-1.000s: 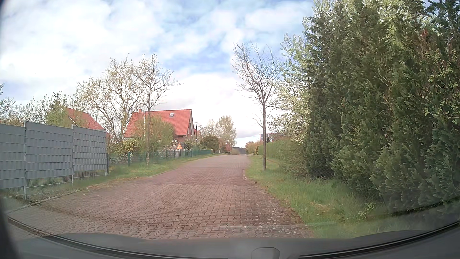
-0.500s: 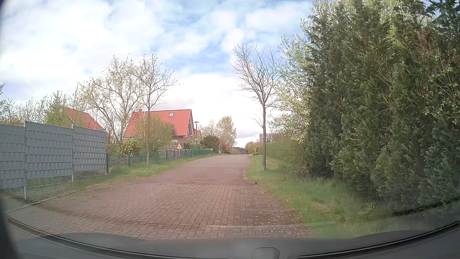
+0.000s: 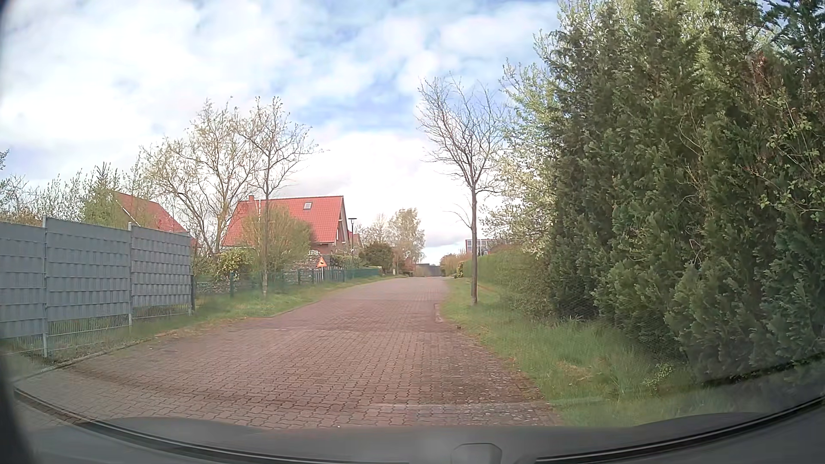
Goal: Follow the waypoints while adhering to traffic rules and regulations
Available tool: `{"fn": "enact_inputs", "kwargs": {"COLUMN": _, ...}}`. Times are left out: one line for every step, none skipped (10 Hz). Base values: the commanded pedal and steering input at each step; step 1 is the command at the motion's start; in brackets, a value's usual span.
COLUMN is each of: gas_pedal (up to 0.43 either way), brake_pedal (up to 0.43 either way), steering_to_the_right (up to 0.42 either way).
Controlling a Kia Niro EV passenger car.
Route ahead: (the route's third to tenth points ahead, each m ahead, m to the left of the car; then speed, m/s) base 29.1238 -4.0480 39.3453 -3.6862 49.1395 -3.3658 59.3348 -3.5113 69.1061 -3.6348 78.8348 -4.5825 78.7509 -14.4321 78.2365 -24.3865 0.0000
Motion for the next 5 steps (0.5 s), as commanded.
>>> {"fn": "enact_inputs", "kwargs": {"gas_pedal": 0.000, "brake_pedal": 0.250, "steering_to_the_right": -0.006}}
{"fn": "enact_inputs", "kwargs": {"gas_pedal": 0.000, "brake_pedal": 0.250, "steering_to_the_right": -0.006}}
{"fn": "enact_inputs", "kwargs": {"gas_pedal": 0.000, "brake_pedal": 0.250, "steering_to_the_right": -0.006}}
{"fn": "enact_inputs", "kwargs": {"gas_pedal": 0.000, "brake_pedal": 0.250, "steering_to_the_right": -0.006}}
{"fn": "enact_inputs", "kwargs": {"gas_pedal": 0.000, "brake_pedal": 0.250, "steering_to_the_right": -0.006}}
